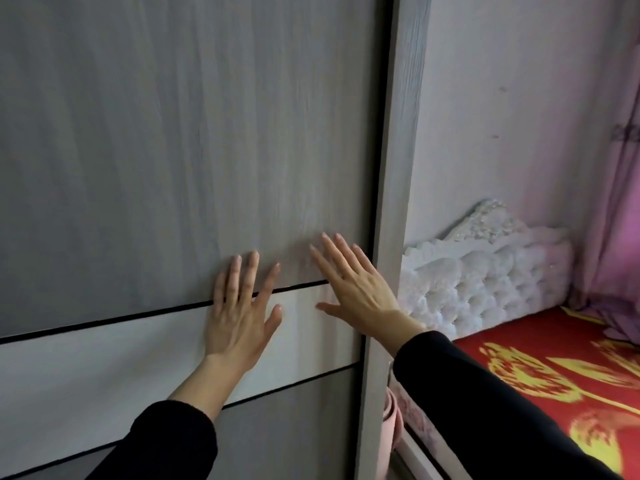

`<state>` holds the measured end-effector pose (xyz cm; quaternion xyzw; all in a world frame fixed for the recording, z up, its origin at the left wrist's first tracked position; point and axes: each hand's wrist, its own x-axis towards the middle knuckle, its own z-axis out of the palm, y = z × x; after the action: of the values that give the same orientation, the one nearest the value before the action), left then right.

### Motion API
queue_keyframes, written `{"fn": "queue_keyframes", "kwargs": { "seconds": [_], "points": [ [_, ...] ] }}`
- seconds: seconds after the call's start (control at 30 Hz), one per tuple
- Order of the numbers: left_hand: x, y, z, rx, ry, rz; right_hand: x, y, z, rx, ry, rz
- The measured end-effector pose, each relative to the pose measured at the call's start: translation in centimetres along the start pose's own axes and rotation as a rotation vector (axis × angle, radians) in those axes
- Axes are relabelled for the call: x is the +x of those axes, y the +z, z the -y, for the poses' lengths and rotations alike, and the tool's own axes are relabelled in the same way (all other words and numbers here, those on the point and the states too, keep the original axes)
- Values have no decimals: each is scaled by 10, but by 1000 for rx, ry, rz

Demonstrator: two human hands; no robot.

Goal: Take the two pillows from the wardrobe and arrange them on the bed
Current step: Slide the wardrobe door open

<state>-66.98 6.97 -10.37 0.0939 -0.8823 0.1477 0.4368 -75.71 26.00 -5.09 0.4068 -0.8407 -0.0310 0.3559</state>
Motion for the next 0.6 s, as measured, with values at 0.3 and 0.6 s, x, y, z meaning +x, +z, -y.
{"fn": "queue_keyframes", "kwargs": {
  "seconds": [0.3,0.6],
  "points": [
    [-6,41,19,189,32,-171,22,37,-9,-53,-212,-126],
    [-7,51,32,261,89,-310,30,44,-10,-32,-267,-240]
  ]
}}
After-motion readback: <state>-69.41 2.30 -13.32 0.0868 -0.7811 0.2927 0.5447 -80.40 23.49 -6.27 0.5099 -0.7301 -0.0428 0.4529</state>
